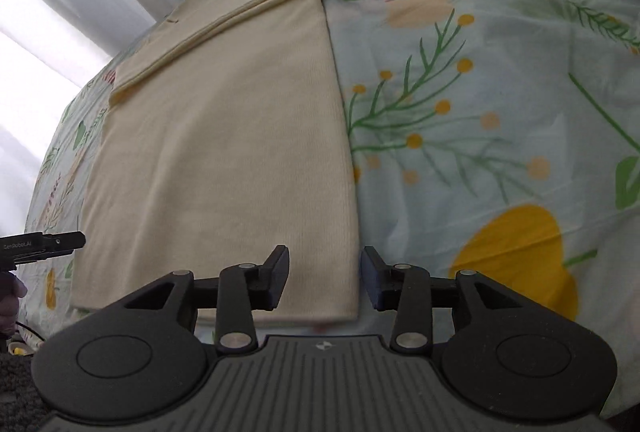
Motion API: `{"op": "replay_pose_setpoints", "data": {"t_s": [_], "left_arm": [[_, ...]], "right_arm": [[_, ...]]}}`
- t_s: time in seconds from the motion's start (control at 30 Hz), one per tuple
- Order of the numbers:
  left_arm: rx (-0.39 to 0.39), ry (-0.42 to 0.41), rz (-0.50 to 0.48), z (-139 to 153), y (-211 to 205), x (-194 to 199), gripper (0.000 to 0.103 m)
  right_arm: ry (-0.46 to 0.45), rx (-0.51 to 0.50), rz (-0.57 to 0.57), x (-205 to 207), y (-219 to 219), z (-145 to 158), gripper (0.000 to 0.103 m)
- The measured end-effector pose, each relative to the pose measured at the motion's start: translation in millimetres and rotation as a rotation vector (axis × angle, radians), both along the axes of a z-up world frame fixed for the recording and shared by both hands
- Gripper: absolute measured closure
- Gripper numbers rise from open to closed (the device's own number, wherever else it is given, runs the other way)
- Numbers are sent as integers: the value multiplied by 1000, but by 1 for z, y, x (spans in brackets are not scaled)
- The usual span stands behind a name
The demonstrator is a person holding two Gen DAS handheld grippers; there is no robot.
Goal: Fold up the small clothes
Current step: 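Grasp the shirt hem with both grippers, then lift the hem with both grippers and fold it toward the collar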
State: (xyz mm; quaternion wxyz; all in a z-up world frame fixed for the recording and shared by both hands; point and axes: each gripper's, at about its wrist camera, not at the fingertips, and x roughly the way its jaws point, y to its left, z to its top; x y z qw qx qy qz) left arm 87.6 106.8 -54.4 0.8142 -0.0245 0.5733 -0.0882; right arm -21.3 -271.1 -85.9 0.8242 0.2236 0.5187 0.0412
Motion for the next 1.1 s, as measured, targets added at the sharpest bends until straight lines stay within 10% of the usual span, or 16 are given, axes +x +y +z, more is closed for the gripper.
{"op": "replay_pose_setpoints", "data": {"t_s": [0.4,0.77,1.1], "left_arm": [[-86,56,72,-3,26,-25,50],[-85,90,39,-3,31,-22,94],[-263,-150,96,54,36,9,95]], "right_arm": [[-23,44,28,-8,3,1,65],[-22,74,16,-1,3,0,95],[-112,194,-92,32,-19,18,97]]}}
